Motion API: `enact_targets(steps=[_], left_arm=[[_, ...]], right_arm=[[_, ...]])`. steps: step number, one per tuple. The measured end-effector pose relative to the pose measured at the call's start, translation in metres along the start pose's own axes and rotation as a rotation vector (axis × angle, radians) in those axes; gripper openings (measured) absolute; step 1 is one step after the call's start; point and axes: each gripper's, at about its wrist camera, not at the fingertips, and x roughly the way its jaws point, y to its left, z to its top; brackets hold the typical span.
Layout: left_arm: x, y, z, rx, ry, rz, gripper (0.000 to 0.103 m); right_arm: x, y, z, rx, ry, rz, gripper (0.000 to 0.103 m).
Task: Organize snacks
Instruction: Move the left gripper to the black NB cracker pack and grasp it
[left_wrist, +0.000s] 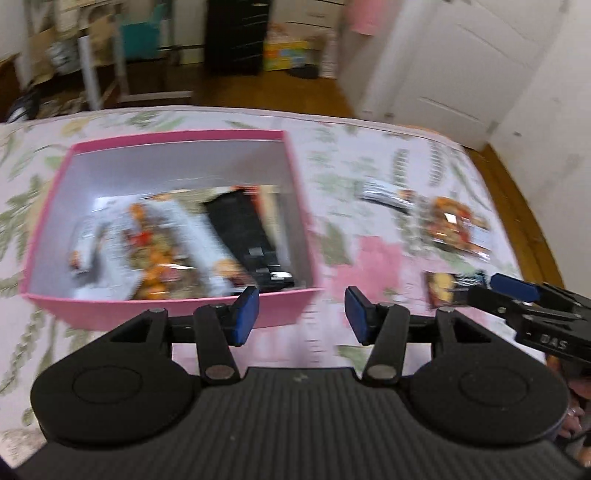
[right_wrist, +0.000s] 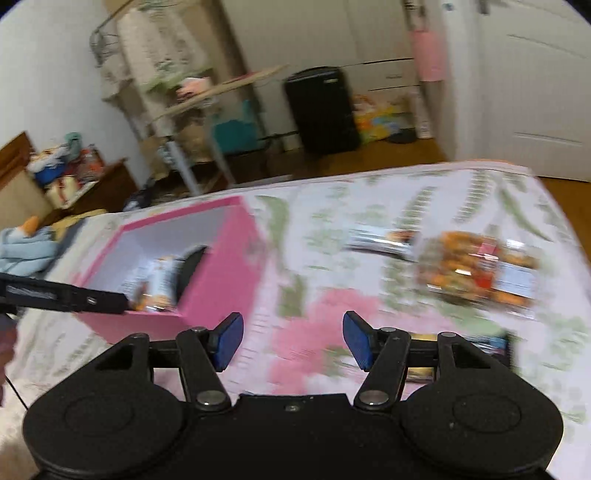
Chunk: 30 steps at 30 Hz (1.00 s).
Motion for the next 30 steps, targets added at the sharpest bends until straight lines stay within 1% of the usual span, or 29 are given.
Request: enact_targets(steps=[3, 5, 6, 7, 9, 12, 15, 16, 18, 21, 24, 25, 27, 28, 29, 30], left_arm=[[0.017, -0.023, -0.002, 0.031, 0.017, -0.071, 0.050], [0.030, -0.039, -0.007, 0.036, 0.029, -0.109, 0.050], [0.039, -0.046, -0.009, 0.038, 0.038, -0.122, 0.050], [0.047, -0.053, -0.011, 0.039, 0.046, -0.133, 0.050], [0.064, -0.061, -0.014, 0.034, 0.064, -0.158, 0.050], [0.092, -0.075, -0.016, 0.046, 0.088, -0.202, 0.050], [0.115, -0.091, -0.017, 0.078, 0.077, -0.200, 0.050], [0.123, -0.095, -0.018, 0.073, 0.072, -0.198, 0.049], [0.139, -0.098, -0.020, 0.037, 0.083, -0.204, 0.048], [0.162, -0.101, -0.020, -0.049, 0.102, -0.248, 0.046], [0.185, -0.110, -0.014, -0.108, 0.128, -0.288, 0.045], [0.190, -0.115, -0.012, -0.107, 0.135, -0.295, 0.045], [0.199, -0.126, -0.011, -0.074, 0.153, -0.316, 0.041], [0.202, -0.130, -0.012, -0.068, 0.168, -0.311, 0.040], [0.207, -0.134, -0.013, -0.059, 0.186, -0.308, 0.036], [0.210, -0.136, -0.015, -0.053, 0.200, -0.301, 0.035]], right_arm=[[-0.003, -0.026, -0.008, 0.018, 0.011, -0.062, 0.073], [0.002, -0.041, -0.014, 0.034, 0.017, -0.134, 0.075], [0.003, -0.049, -0.017, 0.047, 0.020, -0.168, 0.076], [0.007, -0.058, -0.019, 0.068, 0.025, -0.203, 0.079], [0.014, -0.074, -0.025, 0.114, 0.027, -0.237, 0.080], [0.023, -0.100, -0.033, 0.173, 0.028, -0.249, 0.080], [0.032, -0.120, -0.041, 0.196, 0.028, -0.263, 0.080], [0.035, -0.124, -0.043, 0.199, 0.029, -0.262, 0.080], [0.041, -0.131, -0.047, 0.198, 0.041, -0.235, 0.080], [0.052, -0.134, -0.051, 0.167, 0.067, -0.205, 0.081], [0.060, -0.128, -0.053, 0.134, 0.084, -0.214, 0.087], [0.063, -0.125, -0.053, 0.115, 0.089, -0.216, 0.088], [0.064, -0.123, -0.053, 0.086, 0.085, -0.215, 0.089], [0.064, -0.125, -0.053, 0.081, 0.079, -0.205, 0.092], [0.064, -0.128, -0.053, 0.083, 0.072, -0.197, 0.093], [0.065, -0.131, -0.053, 0.086, 0.063, -0.194, 0.094]])
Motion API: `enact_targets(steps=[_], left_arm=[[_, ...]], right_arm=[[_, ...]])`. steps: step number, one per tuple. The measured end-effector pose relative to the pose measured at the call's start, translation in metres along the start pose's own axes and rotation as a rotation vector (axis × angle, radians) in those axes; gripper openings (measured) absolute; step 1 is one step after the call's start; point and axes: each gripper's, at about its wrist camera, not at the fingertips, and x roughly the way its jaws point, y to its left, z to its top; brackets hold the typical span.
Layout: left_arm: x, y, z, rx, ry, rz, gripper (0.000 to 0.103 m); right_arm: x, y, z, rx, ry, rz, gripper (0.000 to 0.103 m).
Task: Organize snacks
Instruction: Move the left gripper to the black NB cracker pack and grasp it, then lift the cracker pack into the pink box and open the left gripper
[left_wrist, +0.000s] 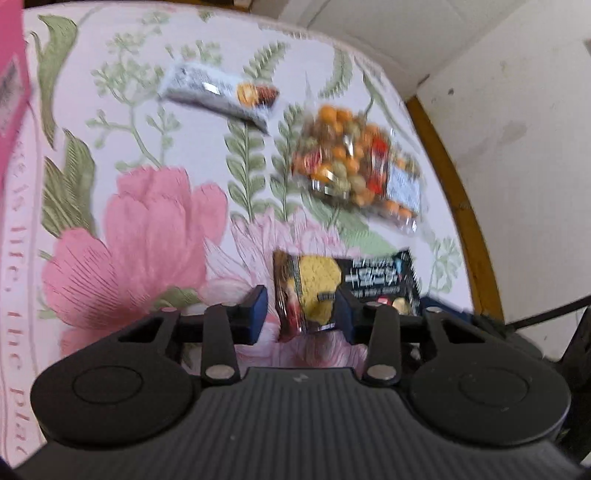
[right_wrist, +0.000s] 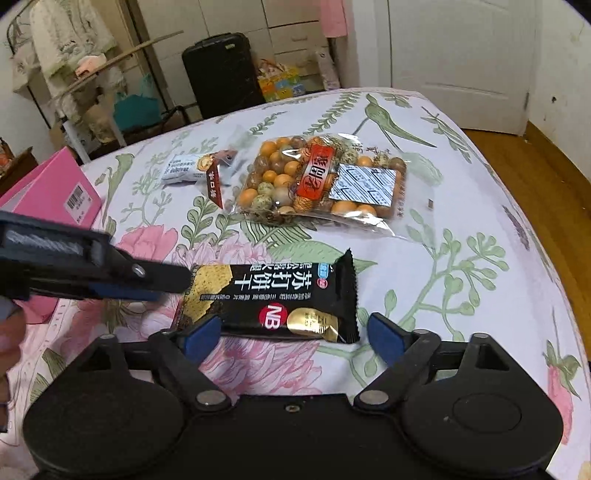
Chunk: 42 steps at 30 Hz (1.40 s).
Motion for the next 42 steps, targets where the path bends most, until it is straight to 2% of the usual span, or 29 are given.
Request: enact_targets(steps=[3, 6, 9, 17, 22, 29, 33, 42], left_arm=[[0.003, -0.004, -0.005, 0.029, -0.010, 0.020, 0.033], [0.006, -0.002, -0.003, 0.012, 0.010, -0.015, 0.031], [0.009, 0.000, -0.002, -0.044, 0.018, -0.040, 0.030], [0.007, -0.008, -0.006, -0.023, 0.010, -0.038, 0.030], [-0.002, -0.009, -0.013, -0.008, 0.024, -0.040, 0.031], [-0.038, -0.006, -0.022, 0.007, 0.008, -0.036, 0.031], [-0.068, -0.003, -0.028, 0.037, -0.023, 0.006, 0.031], [-0.142, 0.017, -0.040, 0.034, -0.085, 0.028, 0.031]], right_arm=[[0.002, -0.006, 0.000, -0.017, -0.016, 0.013, 0.094], [0.003, -0.004, 0.000, -0.056, -0.012, 0.037, 0.095], [0.007, 0.004, 0.001, -0.087, 0.012, -0.001, 0.095], [0.007, 0.019, 0.003, -0.119, 0.034, -0.031, 0.096], [-0.006, 0.026, 0.000, -0.141, 0.050, -0.018, 0.089], [-0.033, 0.044, -0.002, -0.141, 0.052, 0.015, 0.088], [-0.047, 0.061, -0.001, -0.144, 0.062, 0.070, 0.089], [-0.083, 0.108, 0.003, -0.219, 0.019, 0.164, 0.089]])
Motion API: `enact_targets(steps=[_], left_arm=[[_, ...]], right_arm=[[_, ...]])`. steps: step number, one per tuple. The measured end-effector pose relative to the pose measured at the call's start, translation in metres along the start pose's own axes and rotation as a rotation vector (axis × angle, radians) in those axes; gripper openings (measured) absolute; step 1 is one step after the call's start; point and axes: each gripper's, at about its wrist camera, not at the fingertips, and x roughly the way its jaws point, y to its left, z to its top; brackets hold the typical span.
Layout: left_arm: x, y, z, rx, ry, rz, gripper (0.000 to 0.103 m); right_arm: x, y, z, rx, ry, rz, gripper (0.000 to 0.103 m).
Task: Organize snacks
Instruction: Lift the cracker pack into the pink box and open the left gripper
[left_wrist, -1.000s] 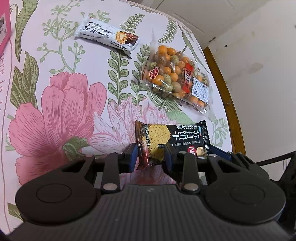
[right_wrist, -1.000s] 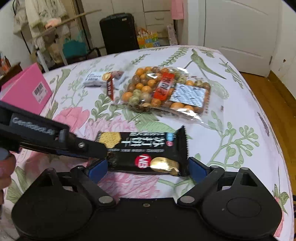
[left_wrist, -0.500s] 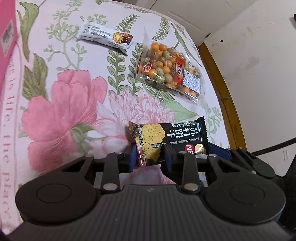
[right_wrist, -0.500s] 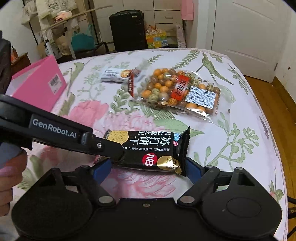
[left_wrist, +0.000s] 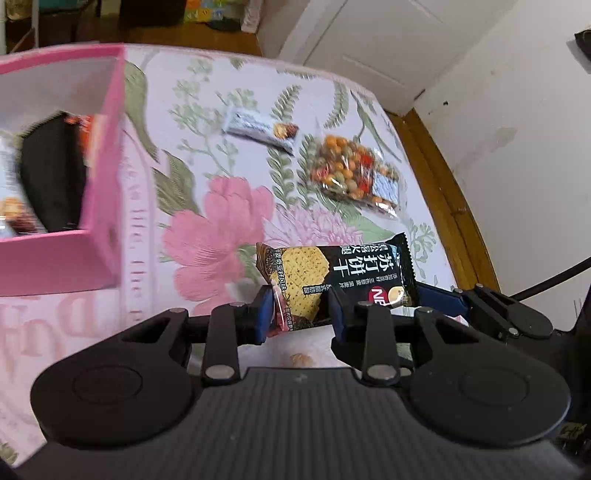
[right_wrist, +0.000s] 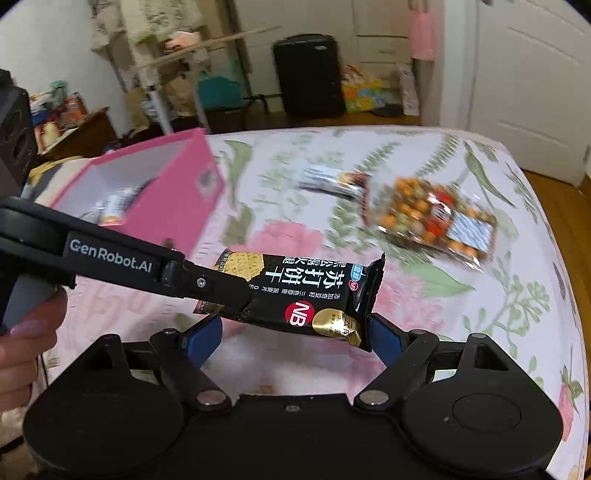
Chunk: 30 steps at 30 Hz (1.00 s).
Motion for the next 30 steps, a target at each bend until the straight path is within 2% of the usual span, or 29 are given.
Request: enact_targets(steps=[5, 10, 15, 17, 19, 21, 30], left_arm=[[-0.039, 0.015, -0.004, 0.001, -0.041, 0.028, 0.031], [-0.073, 0.043, -0.008, -0.045, -0.065, 0.058, 0.032], [-0.107, 0.074, -0.004, -0.102, -0.125, 0.091, 0.034], [-0.118, 0.085, 0.002, -0.116, -0.155, 0.120, 0.034], [-0.126, 0.093, 0.009, -0.112, -0.178, 0.151, 0.034], [-0.133, 0.103, 0.016, -0.105, -0.193, 0.190, 0.034], [-0.142, 0.152, 0.044, -0.093, -0.191, 0.341, 0.036]], right_arm=[[-0.012, 0.024, 0.011, -0.023, -0.024, 0.083, 0.089], [-0.015, 0.044, 0.028, -0.031, -0.040, 0.225, 0.087], [-0.010, 0.067, 0.053, -0.082, -0.052, 0.301, 0.068], [-0.003, 0.077, 0.065, -0.101, -0.050, 0.334, 0.064], [0.004, 0.087, 0.074, -0.123, -0.044, 0.343, 0.058], [0.016, 0.100, 0.085, -0.156, -0.036, 0.347, 0.057], [0.076, 0.146, 0.118, -0.204, 0.035, 0.399, 0.056]])
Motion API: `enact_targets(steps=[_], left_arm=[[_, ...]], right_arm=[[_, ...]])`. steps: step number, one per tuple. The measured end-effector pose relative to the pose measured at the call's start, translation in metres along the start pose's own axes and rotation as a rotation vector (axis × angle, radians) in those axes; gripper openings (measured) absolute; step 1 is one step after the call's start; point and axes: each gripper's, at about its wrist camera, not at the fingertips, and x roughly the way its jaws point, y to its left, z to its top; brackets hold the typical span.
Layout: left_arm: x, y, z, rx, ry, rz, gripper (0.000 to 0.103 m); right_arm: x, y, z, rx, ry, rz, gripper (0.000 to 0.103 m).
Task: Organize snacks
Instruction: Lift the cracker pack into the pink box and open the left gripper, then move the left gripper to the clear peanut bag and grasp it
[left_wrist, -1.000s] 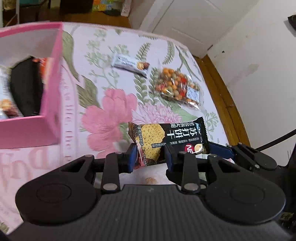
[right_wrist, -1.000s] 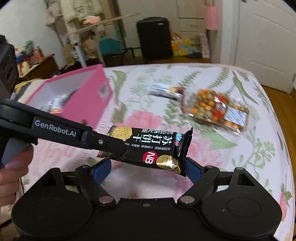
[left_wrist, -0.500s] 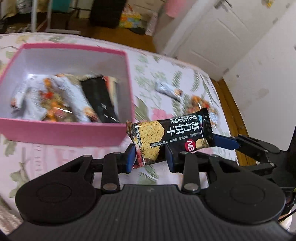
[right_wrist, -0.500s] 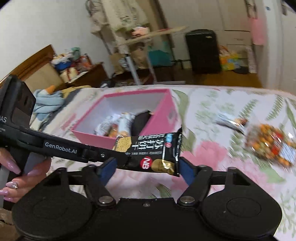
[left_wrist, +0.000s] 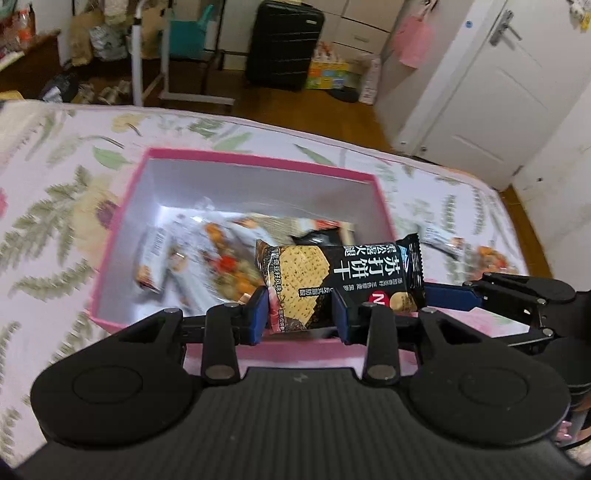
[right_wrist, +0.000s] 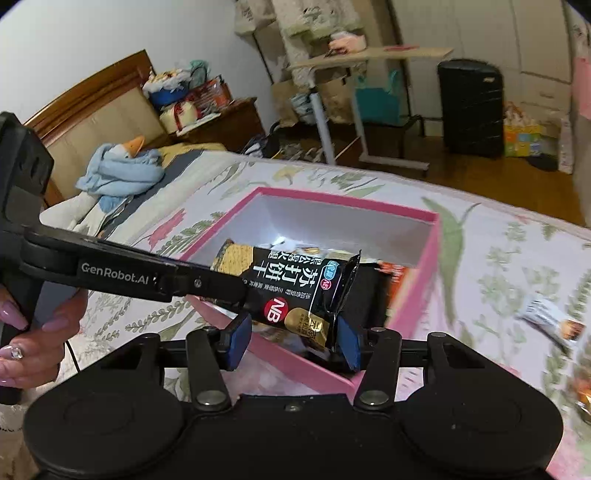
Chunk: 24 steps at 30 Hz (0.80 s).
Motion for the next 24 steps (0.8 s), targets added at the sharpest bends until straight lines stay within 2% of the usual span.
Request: enact_targets(steps=[5, 7, 8, 12, 17, 24], left_arm=[[0.004, -0.005, 0.000, 0.082, -0.016, 0.123, 0.065], [0.007, -0.008, -0.001, 0.103, -0.031, 0.166, 0.066], [0.006, -0.009, -0.003, 0.102, -0.036, 0.165, 0.067], [0.005, -0.007, -0.006, 0.043, -0.034, 0.128, 0.069], [-0.002, -0.017, -0.010, 0.006, -0.046, 0.067, 0.069], [-0.019, -0.069, -0.013, 0.087, -0.075, -0.067, 0.067]], right_arm=[[0.026, 0.004, 0.003, 0.048, 0.021, 0.068, 0.059], [0.034, 0.007, -0.001, 0.039, 0.027, 0.026, 0.061], [0.036, 0.009, -0.004, 0.024, 0.032, 0.004, 0.061], [0.026, 0.006, -0.015, 0.017, 0.038, -0.019, 0.065], [-0.015, -0.007, -0.025, 0.029, -0.026, -0.083, 0.073], [-0.083, -0.041, -0.039, 0.097, -0.115, -0.176, 0.076]])
